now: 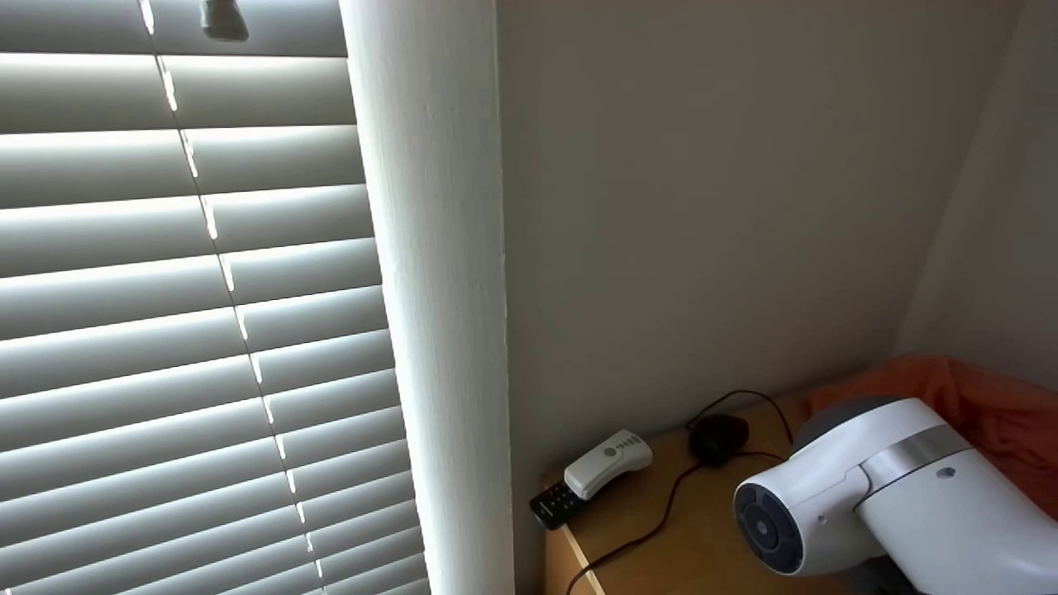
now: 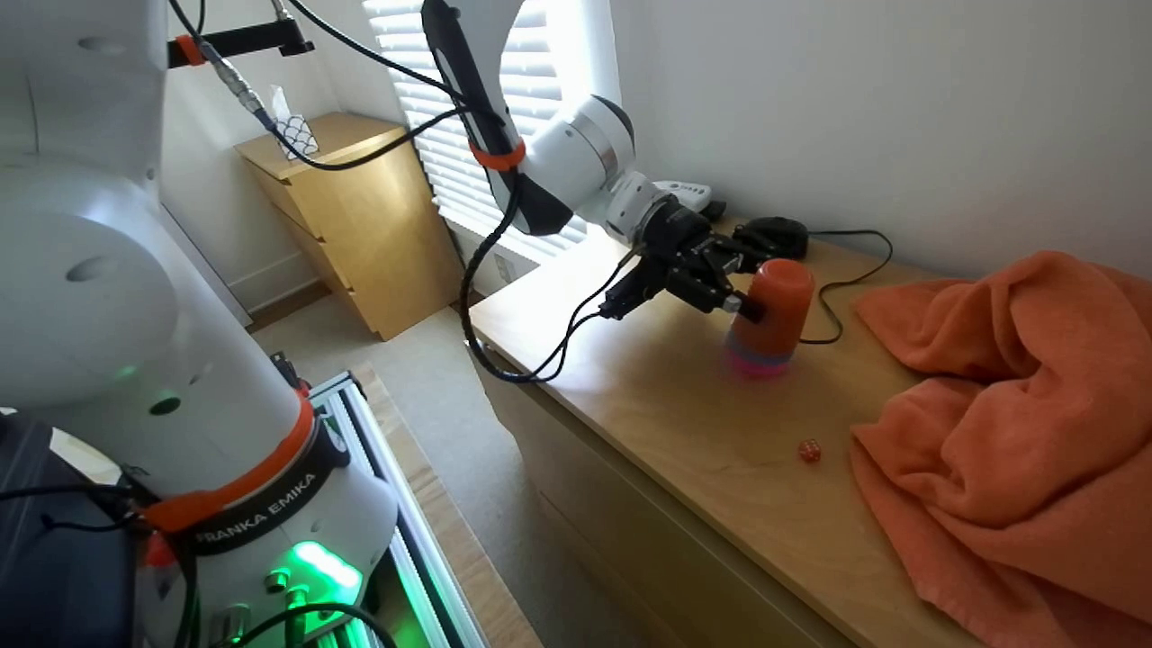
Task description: Turn the pile of plastic cups over
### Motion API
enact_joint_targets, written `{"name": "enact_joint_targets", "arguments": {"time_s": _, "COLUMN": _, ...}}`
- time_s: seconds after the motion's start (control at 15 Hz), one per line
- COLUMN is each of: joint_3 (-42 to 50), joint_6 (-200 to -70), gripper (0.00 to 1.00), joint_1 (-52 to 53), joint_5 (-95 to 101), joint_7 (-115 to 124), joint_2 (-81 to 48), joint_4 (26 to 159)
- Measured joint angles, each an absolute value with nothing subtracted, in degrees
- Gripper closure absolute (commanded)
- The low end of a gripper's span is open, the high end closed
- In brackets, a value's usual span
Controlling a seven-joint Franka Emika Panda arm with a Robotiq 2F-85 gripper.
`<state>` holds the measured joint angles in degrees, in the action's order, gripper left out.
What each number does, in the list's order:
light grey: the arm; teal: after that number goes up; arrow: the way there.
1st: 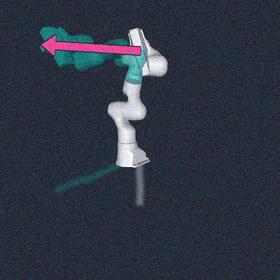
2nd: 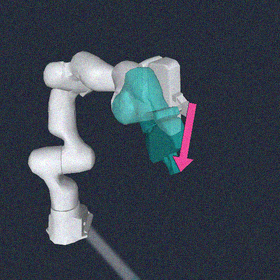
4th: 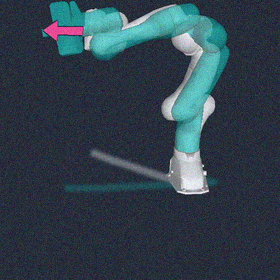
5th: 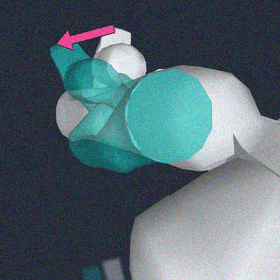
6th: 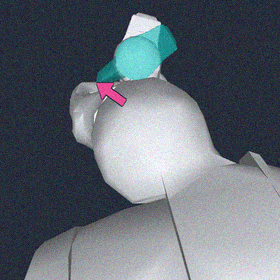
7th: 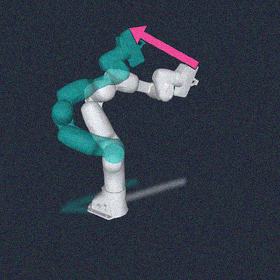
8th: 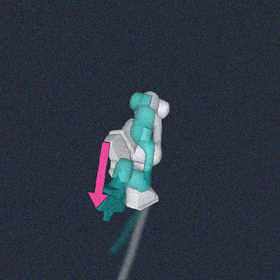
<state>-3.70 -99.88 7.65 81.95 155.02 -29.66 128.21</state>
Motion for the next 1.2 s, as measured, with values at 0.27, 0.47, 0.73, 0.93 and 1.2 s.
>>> {"name": "enact_joint_targets", "arguments": {"time_s": 0.27, "joint_3": -4.04, "joint_6": -99.80, "gripper": 0.00, "joint_1": 7.65, "joint_5": 81.95, "joint_7": 155.02, "joint_2": -30.77, "joint_4": 127.29}}
{"name": "enact_joint_targets", "arguments": {"time_s": 0.47, "joint_3": -4.46, "joint_6": -99.84, "gripper": 0.00, "joint_1": 7.56, "joint_5": 81.95, "joint_7": 154.90, "joint_2": -30.84, "joint_4": 127.12}}
{"name": "enact_joint_targets", "arguments": {"time_s": 0.73, "joint_3": -5.05, "joint_6": -102.24, "gripper": 0.00, "joint_1": 6.36, "joint_5": 81.78, "joint_7": 153.84, "joint_2": -27.54, "joint_4": 127.98}}
{"name": "enact_joint_targets", "arguments": {"time_s": 0.93, "joint_3": -4.94, "joint_6": -110.66, "gripper": 0.00, "joint_1": 2.96, "joint_5": 81.64, "joint_7": 149.42, "joint_2": -20.71, "joint_4": 130.75}}
{"name": "enact_joint_targets", "arguments": {"time_s": 1.2, "joint_3": -2.53, "joint_6": -127.17, "gripper": 0.00, "joint_1": -3.05, "joint_5": 79.95, "joint_7": 139.16, "joint_2": -10.37, "joint_4": 135.09}}
